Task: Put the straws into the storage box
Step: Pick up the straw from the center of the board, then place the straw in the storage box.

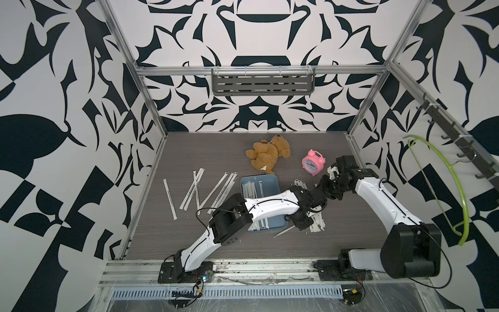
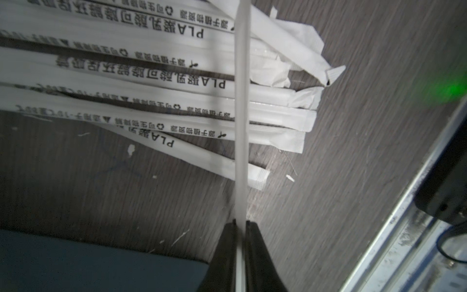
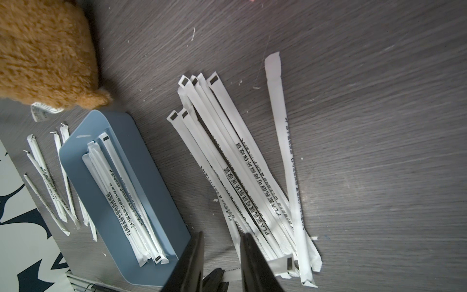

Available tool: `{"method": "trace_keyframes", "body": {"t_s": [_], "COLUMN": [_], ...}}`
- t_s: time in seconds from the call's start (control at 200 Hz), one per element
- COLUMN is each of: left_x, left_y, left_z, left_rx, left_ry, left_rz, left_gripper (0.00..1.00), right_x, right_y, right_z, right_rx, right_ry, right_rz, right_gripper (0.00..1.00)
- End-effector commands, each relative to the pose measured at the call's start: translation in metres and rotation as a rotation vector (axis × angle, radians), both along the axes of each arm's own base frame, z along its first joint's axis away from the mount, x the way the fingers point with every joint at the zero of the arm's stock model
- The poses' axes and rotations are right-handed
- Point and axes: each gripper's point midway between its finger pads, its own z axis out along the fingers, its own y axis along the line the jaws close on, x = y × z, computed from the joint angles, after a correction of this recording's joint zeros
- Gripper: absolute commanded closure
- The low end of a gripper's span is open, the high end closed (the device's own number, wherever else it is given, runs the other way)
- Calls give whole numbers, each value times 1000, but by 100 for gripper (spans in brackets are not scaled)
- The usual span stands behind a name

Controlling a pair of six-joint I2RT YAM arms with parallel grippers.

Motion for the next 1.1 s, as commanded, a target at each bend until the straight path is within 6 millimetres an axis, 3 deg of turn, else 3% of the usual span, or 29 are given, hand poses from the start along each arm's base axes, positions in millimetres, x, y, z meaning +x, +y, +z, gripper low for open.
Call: {"method": "trace_keyframes", "body": {"t_s": [0.0, 0.165, 0.365, 0.405, 0.5, 0.65, 0.785, 0.93, 1.1], "left_x": [-6, 3, 10, 18, 50, 103, 135, 151, 150], "left_y": [5, 20, 27, 32, 56, 96, 110, 116, 111], "left_z": [36, 61, 110, 120, 123, 121, 101, 70, 40], "left_rx": [-42, -114, -343, -407, -499, -658, -722, -727, -665], "left_ry": [9, 22, 113, 132, 149, 140, 148, 215, 275], "left_rz": [9, 118, 249, 299, 472, 751, 905, 1018, 1050], "left_gripper": [92, 98, 99, 100, 100, 100, 100, 100, 100], "right_x": [4, 6, 13, 14, 14, 14, 17, 13, 8], "right_y": [3, 3, 7, 9, 18, 44, 68, 79, 86], "right_z": [11, 14, 17, 19, 22, 24, 28, 27, 20], "right_rx": [12, 17, 31, 35, 31, 7, -8, -36, -51], "right_ry": [-33, -38, -47, -50, -62, -77, -91, -94, -87], "right_rz": [2, -1, -2, 4, 32, 99, 157, 189, 206], "right_gripper": [70, 70, 71, 71, 71, 73, 74, 75, 76]}}
